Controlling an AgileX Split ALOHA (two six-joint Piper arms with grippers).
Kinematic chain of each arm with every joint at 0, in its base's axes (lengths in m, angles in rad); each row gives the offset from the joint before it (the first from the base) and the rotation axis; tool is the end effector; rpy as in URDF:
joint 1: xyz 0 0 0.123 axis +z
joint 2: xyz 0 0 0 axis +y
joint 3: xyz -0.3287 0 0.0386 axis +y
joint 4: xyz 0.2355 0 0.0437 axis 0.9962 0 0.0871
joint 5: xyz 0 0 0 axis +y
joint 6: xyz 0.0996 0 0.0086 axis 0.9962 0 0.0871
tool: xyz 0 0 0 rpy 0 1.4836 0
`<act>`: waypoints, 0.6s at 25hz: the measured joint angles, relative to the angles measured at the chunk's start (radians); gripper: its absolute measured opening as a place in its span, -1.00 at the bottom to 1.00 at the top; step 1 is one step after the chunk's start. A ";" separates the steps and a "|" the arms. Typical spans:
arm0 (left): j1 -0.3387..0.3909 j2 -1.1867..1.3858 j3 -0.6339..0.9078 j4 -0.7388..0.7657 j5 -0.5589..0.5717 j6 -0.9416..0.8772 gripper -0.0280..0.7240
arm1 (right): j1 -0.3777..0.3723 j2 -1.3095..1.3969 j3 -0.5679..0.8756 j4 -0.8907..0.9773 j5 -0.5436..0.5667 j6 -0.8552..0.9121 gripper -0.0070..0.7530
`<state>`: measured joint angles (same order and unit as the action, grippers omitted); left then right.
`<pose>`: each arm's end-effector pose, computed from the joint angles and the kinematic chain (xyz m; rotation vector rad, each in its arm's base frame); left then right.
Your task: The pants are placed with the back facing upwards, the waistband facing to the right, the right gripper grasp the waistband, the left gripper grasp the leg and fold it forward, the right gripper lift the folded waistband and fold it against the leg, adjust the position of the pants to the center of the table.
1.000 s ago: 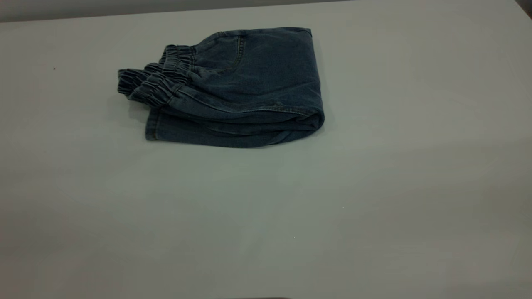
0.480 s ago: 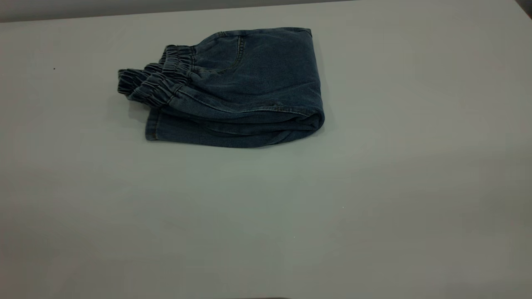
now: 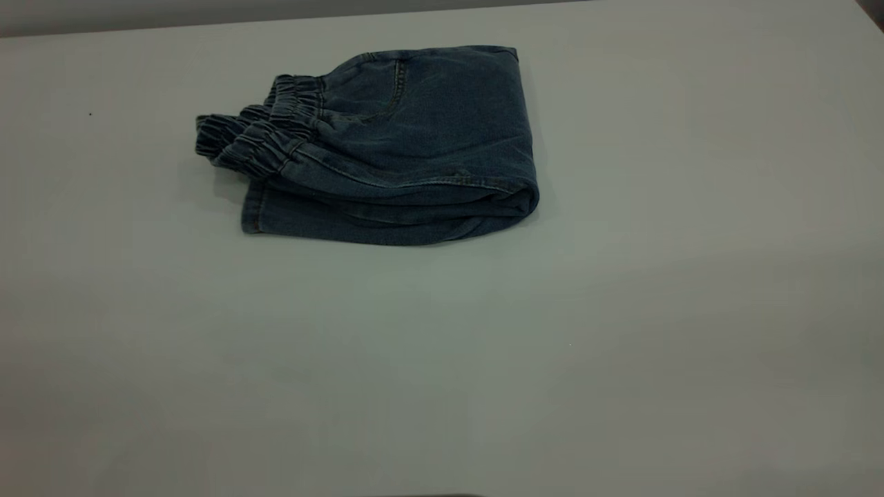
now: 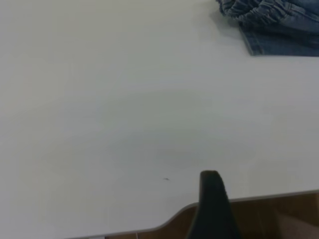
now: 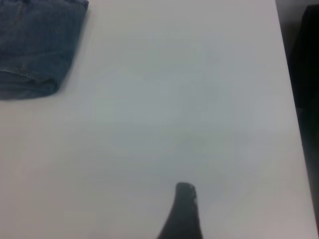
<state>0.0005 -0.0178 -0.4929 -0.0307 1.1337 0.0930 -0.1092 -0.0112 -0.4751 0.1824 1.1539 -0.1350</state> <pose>-0.0594 -0.0028 0.2579 0.1004 2.1039 0.0190 -0.0565 0.0229 0.2530 -0.0449 2.1366 0.0792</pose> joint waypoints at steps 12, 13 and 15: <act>0.000 0.000 0.000 0.000 0.001 0.001 0.31 | 0.030 0.000 0.000 -0.058 -0.009 0.024 0.47; 0.000 0.000 0.000 0.000 0.002 0.001 0.31 | 0.037 0.000 0.000 -0.060 -0.010 0.026 0.47; 0.000 0.000 0.000 0.000 0.002 0.001 0.31 | 0.048 0.000 0.000 -0.060 -0.011 0.029 0.47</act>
<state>0.0005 -0.0178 -0.4929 -0.0307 1.1352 0.0940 -0.0612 -0.0112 -0.4751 0.1223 1.1431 -0.1060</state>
